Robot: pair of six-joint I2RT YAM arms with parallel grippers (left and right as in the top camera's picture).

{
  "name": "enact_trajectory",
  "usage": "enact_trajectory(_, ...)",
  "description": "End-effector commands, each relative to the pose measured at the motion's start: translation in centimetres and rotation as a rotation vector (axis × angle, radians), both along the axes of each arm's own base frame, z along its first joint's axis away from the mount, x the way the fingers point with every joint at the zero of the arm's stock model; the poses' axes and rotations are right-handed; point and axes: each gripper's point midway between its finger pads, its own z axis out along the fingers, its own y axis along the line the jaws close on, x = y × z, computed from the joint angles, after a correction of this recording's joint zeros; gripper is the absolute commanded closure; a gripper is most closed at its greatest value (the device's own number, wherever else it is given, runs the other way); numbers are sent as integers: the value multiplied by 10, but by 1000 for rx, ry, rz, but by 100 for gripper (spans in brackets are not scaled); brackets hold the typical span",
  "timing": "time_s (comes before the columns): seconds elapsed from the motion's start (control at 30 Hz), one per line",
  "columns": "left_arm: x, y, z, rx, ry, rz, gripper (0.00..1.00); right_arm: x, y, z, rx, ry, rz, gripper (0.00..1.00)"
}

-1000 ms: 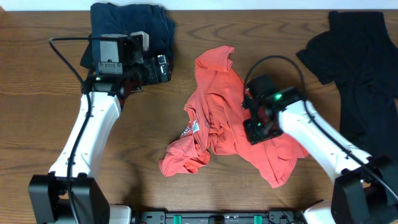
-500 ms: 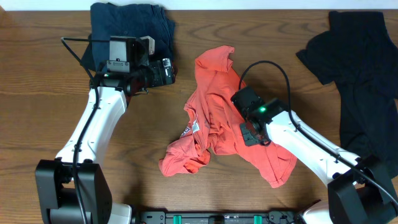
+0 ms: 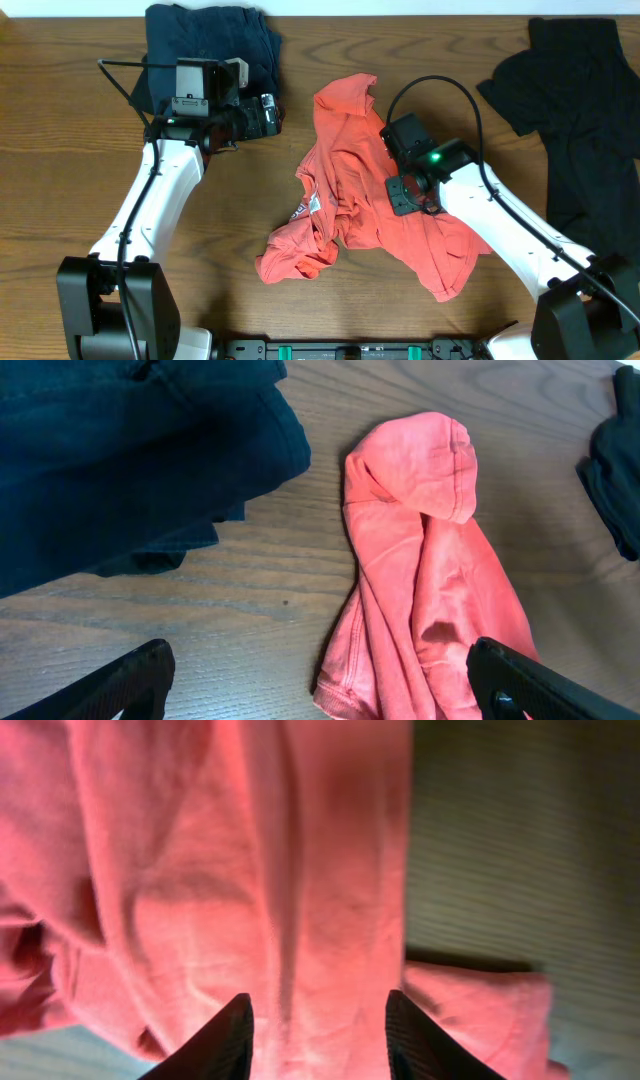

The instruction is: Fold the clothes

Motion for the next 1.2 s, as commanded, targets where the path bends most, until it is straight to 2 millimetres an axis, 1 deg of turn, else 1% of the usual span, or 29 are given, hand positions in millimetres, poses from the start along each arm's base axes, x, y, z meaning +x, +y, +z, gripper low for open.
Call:
enact_trajectory(0.0, 1, 1, -3, 3, 12, 11, 5, -12, 9, -7, 32, 40, 55, 65)
enact_trajectory(0.07, 1, 1, -3, 3, 14, 11, 5, -20, 7, -16, 23, 59, 54, 67)
enact_trajectory(0.1, 1, 1, -3, 3, 13, 12, 5, -22, 6, -19, 20, 65, 51, 65)
enact_trajectory(0.13, 2, 1, -3, 3, 13, 12, 5, -24, 5, -23, 18, 69, 47, 60)
enact_trajectory(0.2, 2, 1, -3, 3, 13, 12, 5, -28, 4, -29, 16, 75, 44, 55)
enact_trajectory(0.4, 1, 1, -4, 3, 16, 11, 5, -32, 1, -43, 15, 75, 41, 55)
enact_trajectory(0.47, 0, 1, -5, 7, 22, 9, 5, -31, 0, -47, 12, 63, 40, 60)
enact_trajectory(0.5, -1, 2, -5, 9, 25, 6, 5, -30, -2, -48, 7, 56, 39, 67)
enact_trajectory(0.57, -3, 2, -7, 15, 32, 6, 5, -27, -6, -51, -17, 30, 20, 85)
enact_trajectory(0.6, -3, 2, -7, 15, 35, 6, 5, -25, -9, -51, -30, 19, 0, 97)
enact_trajectory(0.67, -3, 2, -7, 15, 35, 6, 5, -19, -14, -49, -50, -8, -33, 99)
enact_trajectory(0.73, -3, 2, -7, 15, 35, 6, 5, -12, -16, -43, -45, -25, -60, 99)
enact_trajectory(0.77, -3, 2, -7, 15, 35, 6, 5, -5, -17, -37, -39, -35, -74, 99)
enact_trajectory(0.83, -3, 3, -7, 18, 35, 8, 5, 9, -22, -21, -35, -66, -103, 99)
enact_trajectory(0.93, -3, 3, -7, 17, 34, 8, 5, 38, -33, 14, -22, -133, -115, 99)
enact_trajectory(1.0, -3, 3, -7, 18, 33, 8, 5, 62, -45, 37, -14, -194, -114, 99)
enact_trajectory(1.03, -2, 4, -7, 21, 32, 11, 5, 72, -52, 45, -12, -223, -119, 99)
enact_trajectory(1.17, -2, 6, -8, 32, 33, 20, 5, 113, -84, 68, 6, -362, -176, 99)
